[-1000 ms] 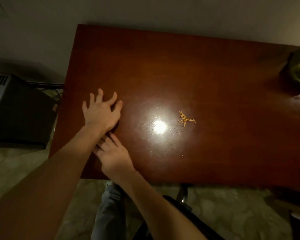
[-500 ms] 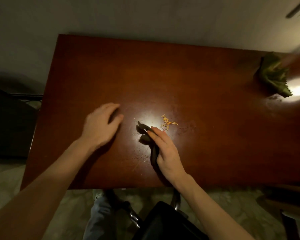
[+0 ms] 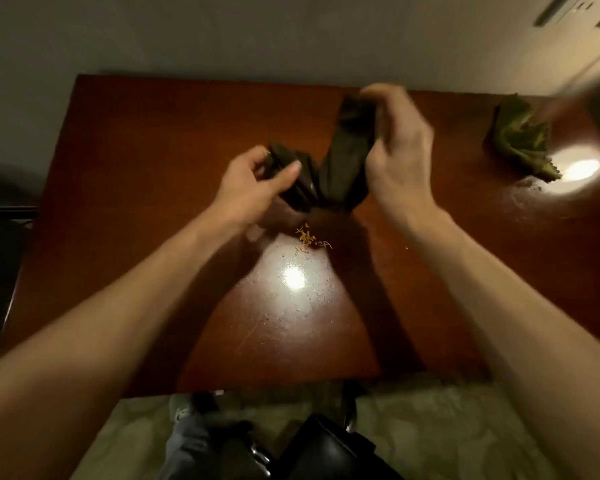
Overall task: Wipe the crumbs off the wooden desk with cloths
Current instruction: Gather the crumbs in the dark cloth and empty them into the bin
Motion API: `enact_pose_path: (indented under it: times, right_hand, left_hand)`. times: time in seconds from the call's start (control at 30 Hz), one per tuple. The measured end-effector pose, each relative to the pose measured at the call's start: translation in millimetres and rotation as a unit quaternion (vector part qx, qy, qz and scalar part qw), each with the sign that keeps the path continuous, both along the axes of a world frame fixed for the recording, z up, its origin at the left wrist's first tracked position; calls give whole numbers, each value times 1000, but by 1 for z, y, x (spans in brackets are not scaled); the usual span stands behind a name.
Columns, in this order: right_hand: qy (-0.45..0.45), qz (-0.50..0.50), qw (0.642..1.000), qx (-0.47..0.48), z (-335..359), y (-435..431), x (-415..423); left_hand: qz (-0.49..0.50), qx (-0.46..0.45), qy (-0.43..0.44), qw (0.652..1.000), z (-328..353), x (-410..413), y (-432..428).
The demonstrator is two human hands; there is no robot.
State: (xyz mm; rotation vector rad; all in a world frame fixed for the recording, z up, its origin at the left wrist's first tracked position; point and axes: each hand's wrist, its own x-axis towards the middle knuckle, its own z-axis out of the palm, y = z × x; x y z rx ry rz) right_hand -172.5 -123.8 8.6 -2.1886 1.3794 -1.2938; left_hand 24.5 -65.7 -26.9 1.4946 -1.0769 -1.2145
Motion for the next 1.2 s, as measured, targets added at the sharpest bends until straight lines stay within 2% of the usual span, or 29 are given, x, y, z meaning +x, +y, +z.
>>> enact_pose_path:
  times: [0.1, 0.17, 0.23, 0.27, 0.33, 0.43, 0.57, 0.63, 0.73, 0.83, 0.97, 1.03, 1.1, 1.2]
  right_hand:
    - [-10, -48, 999, -14, 15, -27, -27]
    - [28, -41, 999, -13, 19, -36, -45]
    - [89, -6, 996, -1, 18, -39, -63]
    - [119, 22, 993, 7, 14, -38, -71]
    - [180, 72, 981, 23, -2, -33, -88]
    - [276, 58, 952, 120, -34, -19, -119]
    - [369, -17, 908, 197, -64, 20, -168]
    - [345, -49, 909, 230, -73, 48, -183]
    - [262, -95, 923, 264, -90, 90, -176]
    - [196, -72, 946, 250, -108, 109, -139]
    - [84, -87, 964, 236, -118, 101, -75]
    - [66, -80, 964, 246, -120, 93, -49]
    - [62, -67, 961, 261, -120, 84, -34]
    - [61, -41, 956, 284, -114, 74, -32]
  left_hand:
    - [72, 0, 41, 997, 4, 12, -16]
    - [100, 7, 69, 993, 8, 18, -25]
    - [111, 12, 61, 992, 9, 19, -34]
    - [107, 20, 33, 994, 6, 19, -37]
    - [71, 38, -77, 994, -6, 17, -39]
    - [2, 31, -243, 970, -33, 14, -30]
    - [-53, 4, -284, 957, -55, -1, -27]
    - [-66, -6, -275, 959, -60, -9, -31]
    - [-50, -3, -258, 965, -66, -11, -34]
    - [-29, 8, -276, 961, -69, -4, -31]
    - [-49, 6, -290, 956, -70, 12, -31]
    - [-108, -22, -358, 927, -70, 20, -33]
    - [-179, -67, -447, 874, -67, 17, -37]
    - [-250, -123, -513, 812, -59, -5, -54]
